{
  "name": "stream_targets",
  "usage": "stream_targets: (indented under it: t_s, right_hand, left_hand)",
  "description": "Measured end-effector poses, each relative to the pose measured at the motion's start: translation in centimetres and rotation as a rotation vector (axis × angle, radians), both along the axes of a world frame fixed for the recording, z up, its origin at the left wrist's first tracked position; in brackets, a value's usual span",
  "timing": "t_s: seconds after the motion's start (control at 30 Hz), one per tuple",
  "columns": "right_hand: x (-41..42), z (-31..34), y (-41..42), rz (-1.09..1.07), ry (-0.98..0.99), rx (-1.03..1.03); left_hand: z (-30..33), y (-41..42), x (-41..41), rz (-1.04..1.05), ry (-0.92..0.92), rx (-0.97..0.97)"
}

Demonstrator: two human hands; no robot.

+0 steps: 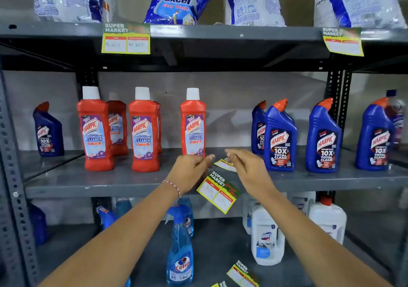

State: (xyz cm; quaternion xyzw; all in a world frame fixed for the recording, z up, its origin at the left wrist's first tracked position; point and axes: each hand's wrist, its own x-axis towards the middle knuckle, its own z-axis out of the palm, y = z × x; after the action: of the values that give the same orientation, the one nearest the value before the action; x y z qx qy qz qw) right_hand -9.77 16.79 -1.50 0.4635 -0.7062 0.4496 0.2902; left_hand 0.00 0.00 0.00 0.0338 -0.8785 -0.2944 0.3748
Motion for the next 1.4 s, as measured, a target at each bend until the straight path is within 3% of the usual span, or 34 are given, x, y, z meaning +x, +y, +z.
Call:
stream_targets:
  t_s: [0.13, 0.2, 0.43, 0.6, 0.83, 1.13, 1.4]
  right_hand:
    - [-0.5, -2.4, 0.7, 0.007, -0.104, 0.197]
    - [-0.3, -3.2, 0.3, -0.021, -0.079, 0.238]
    - [1.3, -3.8, 0.2, 0.031, -0.153, 0.168]
    - [4.7, -4.3, -2.3, 0.157, -0.337, 0.059]
    - [10.1, -3.9, -11.8, 0.249, -0.263, 0.067]
    - [12.3, -4.4, -19.2, 0.047, -0.076, 0.067]
    - [12.8, -4.7, -19.5, -0.052, -0.046, 0.039]
  left_hand:
    - [-1.2, 0.8, -0.2, -0.094, -0.138, 0.087]
    - [-1.5, 1.0, -0.1, -0.084, -0.124, 0.129]
    - [-3.2, 1.1, 1.5, -0.076, -0.053, 0.248]
    - [-4.9, -2.1, 5.4, -0.059, 0.089, 0.468]
    - [-6.4, -9.1, 11.6, 0.057, 0.199, 0.664]
    - [-6.8, -14.2, 13.0, 0.224, 0.158, 0.632]
    - [-7.4, -15.2, 12.6, 0.394, 0.178, 0.392]
